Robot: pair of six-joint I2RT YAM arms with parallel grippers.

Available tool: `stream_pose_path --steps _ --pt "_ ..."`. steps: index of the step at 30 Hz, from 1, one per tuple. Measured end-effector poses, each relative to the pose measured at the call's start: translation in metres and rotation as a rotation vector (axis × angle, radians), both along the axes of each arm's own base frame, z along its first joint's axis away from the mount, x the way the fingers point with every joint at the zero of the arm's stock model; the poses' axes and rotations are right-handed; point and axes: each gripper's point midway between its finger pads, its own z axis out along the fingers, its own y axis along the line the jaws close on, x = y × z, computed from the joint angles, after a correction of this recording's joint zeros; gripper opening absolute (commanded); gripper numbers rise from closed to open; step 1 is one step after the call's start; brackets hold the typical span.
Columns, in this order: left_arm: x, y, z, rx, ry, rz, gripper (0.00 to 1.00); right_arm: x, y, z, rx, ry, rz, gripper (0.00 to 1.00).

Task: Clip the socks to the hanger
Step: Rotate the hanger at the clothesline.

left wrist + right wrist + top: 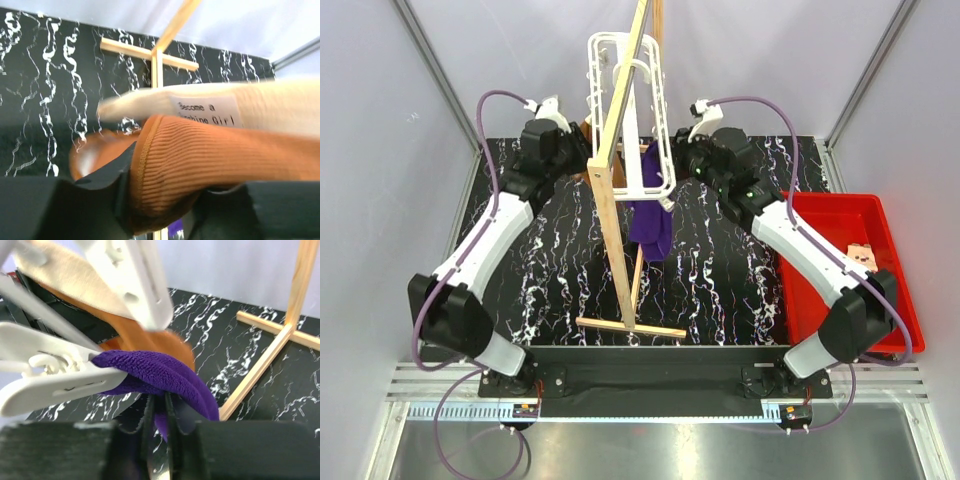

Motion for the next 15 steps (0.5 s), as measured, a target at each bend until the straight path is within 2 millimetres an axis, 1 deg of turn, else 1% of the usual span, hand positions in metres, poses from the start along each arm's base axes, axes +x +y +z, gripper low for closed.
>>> stream_pose_path --steps 2,4,9,12,15 --pt "0.01 0.0 0.002 -0.01 -0.002 0.005 0.24 0.009 -0.002 0.001 0.008 0.001 -0.012 0.11" --pt "0.021 -0.003 0.009 -0.018 -0.011 0.001 0.24 0.019 -0.004 0.003 0.013 0.001 -0.026 0.11" --pt "0.054 -0.014 0.04 -0.034 -0.058 -0.01 0.25 0.043 -0.006 0.007 0.017 0.0 -0.049 0.11" --pt "0.071 -0.017 0.055 -0.039 -0.079 -0.017 0.25 0.052 -0.006 0.008 0.022 -0.001 -0.057 0.11" --pt "0.088 -0.013 0.059 -0.045 -0.078 -0.015 0.25 0.06 -0.005 0.011 0.026 0.001 -0.063 0.11"
